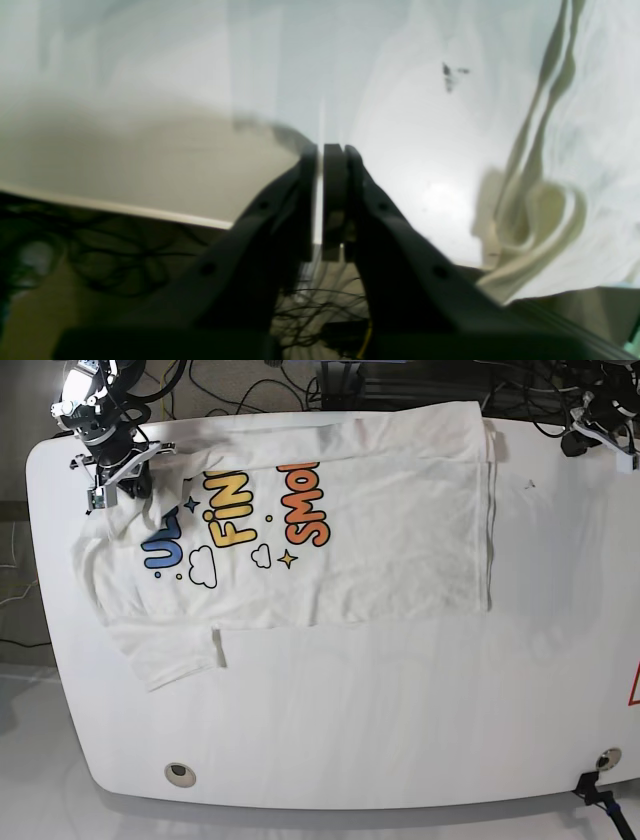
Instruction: Fold the T-shirt properly
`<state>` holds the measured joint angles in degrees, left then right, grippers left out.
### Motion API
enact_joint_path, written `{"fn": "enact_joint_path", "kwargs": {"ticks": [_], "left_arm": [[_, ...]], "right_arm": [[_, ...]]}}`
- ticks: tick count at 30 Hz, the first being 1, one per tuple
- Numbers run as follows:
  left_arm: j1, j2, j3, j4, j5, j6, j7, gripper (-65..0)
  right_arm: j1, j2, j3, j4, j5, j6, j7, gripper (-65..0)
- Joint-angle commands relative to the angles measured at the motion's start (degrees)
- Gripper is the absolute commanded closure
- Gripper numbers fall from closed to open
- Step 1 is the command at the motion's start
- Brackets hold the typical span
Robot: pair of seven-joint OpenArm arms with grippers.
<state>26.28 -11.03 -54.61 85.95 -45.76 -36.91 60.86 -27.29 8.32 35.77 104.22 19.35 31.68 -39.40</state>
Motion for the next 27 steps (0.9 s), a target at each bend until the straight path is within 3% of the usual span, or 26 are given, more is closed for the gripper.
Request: {"fn": "enact_joint_path", "kwargs": {"ticks": [1, 24, 27], "left_arm": [[0.4, -0.8, -0.38, 2.09, -0.88, -0.24, -0.42, -1.4], [0.05, -1.15, -0.47, 2.36, -0.97, -0.24, -0.42, -1.4], [-0.48, -1.15, 0.15, 2.44, -0.88, -0.24, -0.42, -1.4]], "right_arm": [[-0.18, 1.49, 1.2, 1.31, -1.2, -1.13, -0.21, -1.9], [-0.45, 1.75, 1.64, 2.1, -1.73, -1.66, -0.3, -1.9], [-0.36, 1.66, 4.19, 2.02, -1.73, -1.66, -0.3, -1.9]]}}
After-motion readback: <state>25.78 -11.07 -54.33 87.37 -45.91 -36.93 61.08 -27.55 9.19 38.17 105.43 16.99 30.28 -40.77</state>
